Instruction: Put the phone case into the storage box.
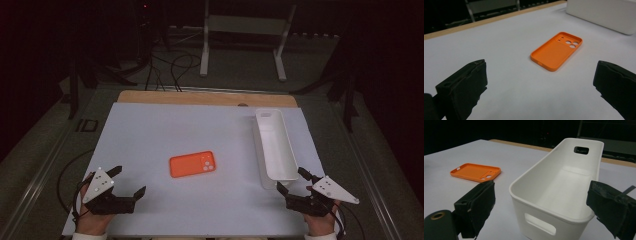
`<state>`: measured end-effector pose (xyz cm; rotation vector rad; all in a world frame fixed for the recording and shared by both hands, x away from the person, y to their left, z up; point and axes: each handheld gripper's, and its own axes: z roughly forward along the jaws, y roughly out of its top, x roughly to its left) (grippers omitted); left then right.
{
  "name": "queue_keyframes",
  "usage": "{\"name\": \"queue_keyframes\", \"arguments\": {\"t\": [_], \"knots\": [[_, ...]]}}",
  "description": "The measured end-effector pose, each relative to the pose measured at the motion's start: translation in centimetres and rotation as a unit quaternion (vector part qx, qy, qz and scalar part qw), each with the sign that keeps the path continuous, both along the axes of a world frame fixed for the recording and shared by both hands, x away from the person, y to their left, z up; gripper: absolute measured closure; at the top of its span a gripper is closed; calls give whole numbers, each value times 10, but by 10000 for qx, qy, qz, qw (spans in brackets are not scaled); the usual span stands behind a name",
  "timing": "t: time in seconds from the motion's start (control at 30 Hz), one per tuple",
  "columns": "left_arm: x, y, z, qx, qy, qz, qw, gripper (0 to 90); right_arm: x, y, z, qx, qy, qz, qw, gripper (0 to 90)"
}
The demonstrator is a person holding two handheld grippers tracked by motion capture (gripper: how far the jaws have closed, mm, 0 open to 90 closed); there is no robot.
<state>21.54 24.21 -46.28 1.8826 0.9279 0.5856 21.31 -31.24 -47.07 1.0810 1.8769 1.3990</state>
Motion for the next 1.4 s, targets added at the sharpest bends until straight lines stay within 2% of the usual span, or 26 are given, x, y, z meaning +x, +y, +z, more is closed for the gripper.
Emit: {"name": "queue_keyframes", "arguments": {"t": [0.53, 0.83, 1.03, 1.4], "knots": [[18, -12, 1, 282, 367, -234, 9987, 0, 2, -1, 1, -33, 6, 36, 10000, 84], [28, -17, 4, 378, 443, -345, 9977, 0, 2, -1, 1, -43, 0, 29, 10000, 84], [36, -22, 7, 534, 498, -453, 9963, 0, 2, -1, 1, -43, 9, 45, 10000, 84], [47, -31, 9, 686, 575, -572, 9943, 0, 2, -1, 2, -47, -5, 58, 10000, 84]]}}
